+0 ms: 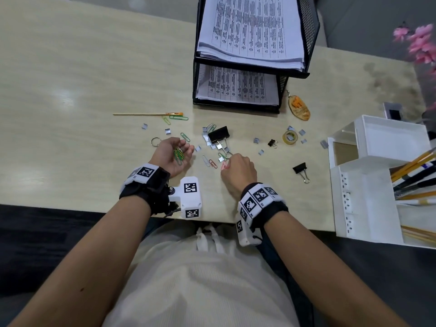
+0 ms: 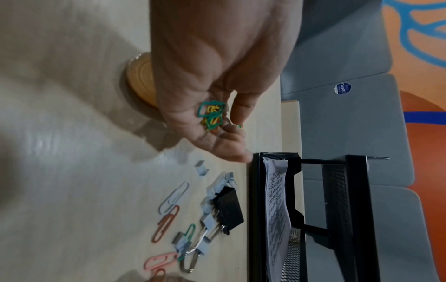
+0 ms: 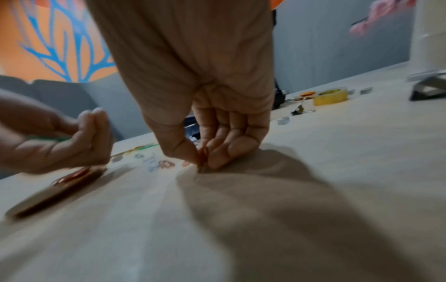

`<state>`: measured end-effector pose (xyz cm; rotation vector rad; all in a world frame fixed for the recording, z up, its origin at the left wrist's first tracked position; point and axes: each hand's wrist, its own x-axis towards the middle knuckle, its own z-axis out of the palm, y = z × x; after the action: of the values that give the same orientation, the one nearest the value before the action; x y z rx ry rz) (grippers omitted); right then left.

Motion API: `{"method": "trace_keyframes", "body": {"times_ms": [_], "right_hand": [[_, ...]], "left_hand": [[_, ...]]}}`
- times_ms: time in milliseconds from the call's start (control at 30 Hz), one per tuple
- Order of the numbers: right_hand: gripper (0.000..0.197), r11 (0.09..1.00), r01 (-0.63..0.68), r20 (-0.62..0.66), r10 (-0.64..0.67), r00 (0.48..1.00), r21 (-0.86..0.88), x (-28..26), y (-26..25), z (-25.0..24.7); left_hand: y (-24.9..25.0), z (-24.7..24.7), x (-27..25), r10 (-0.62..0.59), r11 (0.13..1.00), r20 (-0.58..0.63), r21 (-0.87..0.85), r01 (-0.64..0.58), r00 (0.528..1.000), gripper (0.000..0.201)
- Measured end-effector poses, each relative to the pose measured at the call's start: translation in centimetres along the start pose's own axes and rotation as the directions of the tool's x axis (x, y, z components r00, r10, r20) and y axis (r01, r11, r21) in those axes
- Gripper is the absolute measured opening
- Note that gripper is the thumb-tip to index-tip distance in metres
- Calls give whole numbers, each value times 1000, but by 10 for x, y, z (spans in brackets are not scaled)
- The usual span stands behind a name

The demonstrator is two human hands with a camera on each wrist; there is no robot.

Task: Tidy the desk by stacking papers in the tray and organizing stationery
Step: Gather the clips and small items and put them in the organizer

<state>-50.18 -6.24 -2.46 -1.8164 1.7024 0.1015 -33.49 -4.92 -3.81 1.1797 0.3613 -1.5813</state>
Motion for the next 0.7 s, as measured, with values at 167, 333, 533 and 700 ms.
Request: {"method": "trace_keyframes", "body": {"times_ms": [167,333,533,700], "right_hand": [[18,946,-112,-96,148,984,303,2,-3,7],[11,964,-113,-153,153,976,241,-2,-15,17],[35,978,-118,-172,148,974,173,-3,-16,19],[29,892,84,-212,14,977,444,-13,-37,7]], "left_hand": [[0,-7,0,-18,999,12,29,17,1000,35],[1,-6,0,-45,995,23,85,42,999,32],[5,-6,1,-45,989,55,143,36,997,31],[2,-1,1,-107,975,149,208,74,983,36]]}}
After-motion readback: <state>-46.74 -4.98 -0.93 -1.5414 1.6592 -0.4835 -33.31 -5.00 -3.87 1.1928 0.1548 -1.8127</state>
